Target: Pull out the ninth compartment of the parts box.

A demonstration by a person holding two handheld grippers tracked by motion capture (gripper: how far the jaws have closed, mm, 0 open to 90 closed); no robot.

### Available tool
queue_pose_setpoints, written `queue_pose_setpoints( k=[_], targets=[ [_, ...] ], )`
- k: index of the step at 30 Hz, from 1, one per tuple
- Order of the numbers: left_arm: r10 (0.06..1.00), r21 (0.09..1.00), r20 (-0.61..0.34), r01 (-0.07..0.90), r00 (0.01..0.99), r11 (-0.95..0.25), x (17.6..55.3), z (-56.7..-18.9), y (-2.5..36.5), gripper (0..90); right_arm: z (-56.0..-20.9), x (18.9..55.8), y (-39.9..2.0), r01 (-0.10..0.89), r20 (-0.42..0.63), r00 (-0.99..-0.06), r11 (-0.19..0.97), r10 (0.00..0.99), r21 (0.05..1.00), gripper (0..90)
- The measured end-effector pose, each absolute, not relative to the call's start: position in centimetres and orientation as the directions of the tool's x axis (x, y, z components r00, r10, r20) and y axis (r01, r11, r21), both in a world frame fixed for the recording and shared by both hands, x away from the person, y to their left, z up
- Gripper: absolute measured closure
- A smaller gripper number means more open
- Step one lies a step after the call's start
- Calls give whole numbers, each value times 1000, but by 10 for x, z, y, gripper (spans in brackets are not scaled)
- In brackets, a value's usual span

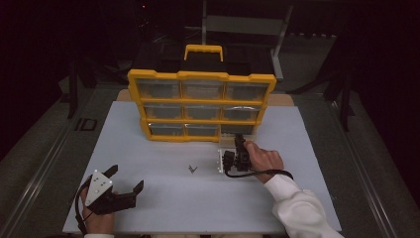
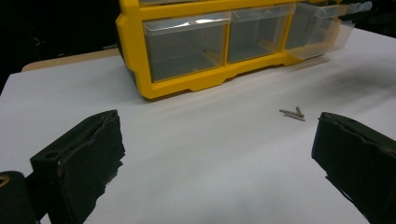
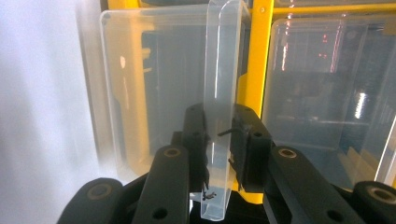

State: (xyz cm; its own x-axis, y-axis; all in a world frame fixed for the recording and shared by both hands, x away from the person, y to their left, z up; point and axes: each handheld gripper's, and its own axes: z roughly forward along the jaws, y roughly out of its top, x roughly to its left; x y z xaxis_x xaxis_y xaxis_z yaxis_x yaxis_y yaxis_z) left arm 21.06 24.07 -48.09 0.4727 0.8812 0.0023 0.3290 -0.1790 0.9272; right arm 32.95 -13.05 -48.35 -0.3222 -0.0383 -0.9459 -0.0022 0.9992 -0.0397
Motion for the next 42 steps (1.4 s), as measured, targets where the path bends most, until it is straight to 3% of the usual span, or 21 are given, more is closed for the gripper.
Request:
queue_pose_setpoints(
  k=[42],
  targets=[
    [881, 927, 3, 328, 472, -179, 210, -481, 240, 24, -484, 305, -133, -21, -946, -323, 999, -32, -26, 763]
  ],
)
